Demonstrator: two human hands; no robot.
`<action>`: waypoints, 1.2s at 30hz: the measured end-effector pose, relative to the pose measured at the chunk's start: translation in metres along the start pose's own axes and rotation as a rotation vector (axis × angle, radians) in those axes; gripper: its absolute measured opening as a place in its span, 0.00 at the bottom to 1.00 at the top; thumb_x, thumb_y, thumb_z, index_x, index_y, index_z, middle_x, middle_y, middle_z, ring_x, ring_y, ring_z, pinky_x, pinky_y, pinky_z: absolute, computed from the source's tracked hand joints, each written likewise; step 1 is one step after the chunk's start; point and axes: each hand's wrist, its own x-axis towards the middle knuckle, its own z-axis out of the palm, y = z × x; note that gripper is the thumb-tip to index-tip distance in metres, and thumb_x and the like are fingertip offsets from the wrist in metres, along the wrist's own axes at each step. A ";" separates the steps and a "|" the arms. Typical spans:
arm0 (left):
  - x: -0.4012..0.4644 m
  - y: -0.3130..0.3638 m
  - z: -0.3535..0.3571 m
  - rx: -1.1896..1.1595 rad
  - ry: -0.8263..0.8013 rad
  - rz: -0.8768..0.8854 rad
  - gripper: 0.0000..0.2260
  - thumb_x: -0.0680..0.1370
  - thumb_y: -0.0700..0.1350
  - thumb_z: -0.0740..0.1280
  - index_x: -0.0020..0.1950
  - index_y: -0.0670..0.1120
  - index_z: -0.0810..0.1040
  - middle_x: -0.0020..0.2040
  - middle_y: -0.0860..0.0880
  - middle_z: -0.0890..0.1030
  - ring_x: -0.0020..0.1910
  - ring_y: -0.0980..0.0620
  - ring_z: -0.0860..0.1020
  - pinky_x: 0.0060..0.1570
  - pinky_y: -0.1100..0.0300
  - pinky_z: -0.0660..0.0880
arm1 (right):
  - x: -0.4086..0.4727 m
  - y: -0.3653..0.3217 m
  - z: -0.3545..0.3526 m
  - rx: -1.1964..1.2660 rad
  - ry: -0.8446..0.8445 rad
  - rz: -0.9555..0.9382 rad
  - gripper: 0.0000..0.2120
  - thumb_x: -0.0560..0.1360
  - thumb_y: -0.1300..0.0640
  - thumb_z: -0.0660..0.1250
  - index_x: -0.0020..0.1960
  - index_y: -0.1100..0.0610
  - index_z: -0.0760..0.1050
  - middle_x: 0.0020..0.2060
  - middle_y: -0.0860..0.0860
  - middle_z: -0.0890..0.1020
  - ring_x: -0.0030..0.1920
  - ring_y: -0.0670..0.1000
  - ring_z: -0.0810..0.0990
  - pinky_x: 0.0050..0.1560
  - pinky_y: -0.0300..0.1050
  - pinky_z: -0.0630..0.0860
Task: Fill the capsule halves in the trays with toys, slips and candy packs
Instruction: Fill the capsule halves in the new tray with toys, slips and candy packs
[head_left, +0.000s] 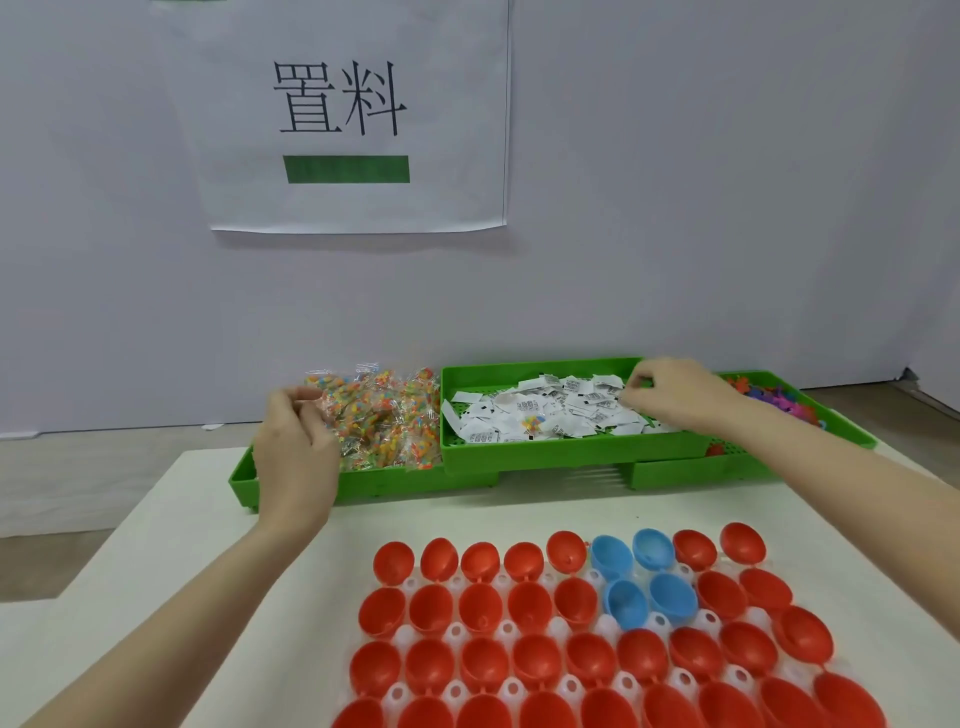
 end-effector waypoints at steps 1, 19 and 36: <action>-0.006 0.005 -0.002 -0.063 0.000 -0.020 0.07 0.80 0.36 0.53 0.52 0.42 0.70 0.40 0.45 0.75 0.39 0.44 0.76 0.42 0.58 0.74 | 0.002 -0.003 0.003 -0.078 -0.076 0.026 0.19 0.73 0.48 0.64 0.52 0.64 0.77 0.45 0.58 0.81 0.37 0.52 0.75 0.41 0.44 0.70; -0.069 0.047 -0.055 -0.538 -0.293 -0.280 0.03 0.75 0.39 0.65 0.42 0.42 0.77 0.34 0.48 0.83 0.24 0.56 0.76 0.28 0.70 0.73 | -0.047 -0.068 -0.011 0.776 0.356 -0.124 0.12 0.77 0.57 0.63 0.40 0.63 0.78 0.28 0.48 0.75 0.28 0.44 0.68 0.31 0.37 0.63; -0.070 0.072 -0.066 -0.650 -0.346 -0.258 0.11 0.75 0.35 0.66 0.55 0.46 0.76 0.32 0.48 0.83 0.32 0.54 0.82 0.36 0.69 0.77 | -0.111 -0.177 0.004 1.049 -0.120 -0.477 0.12 0.81 0.61 0.52 0.47 0.55 0.74 0.32 0.50 0.75 0.31 0.45 0.73 0.38 0.37 0.74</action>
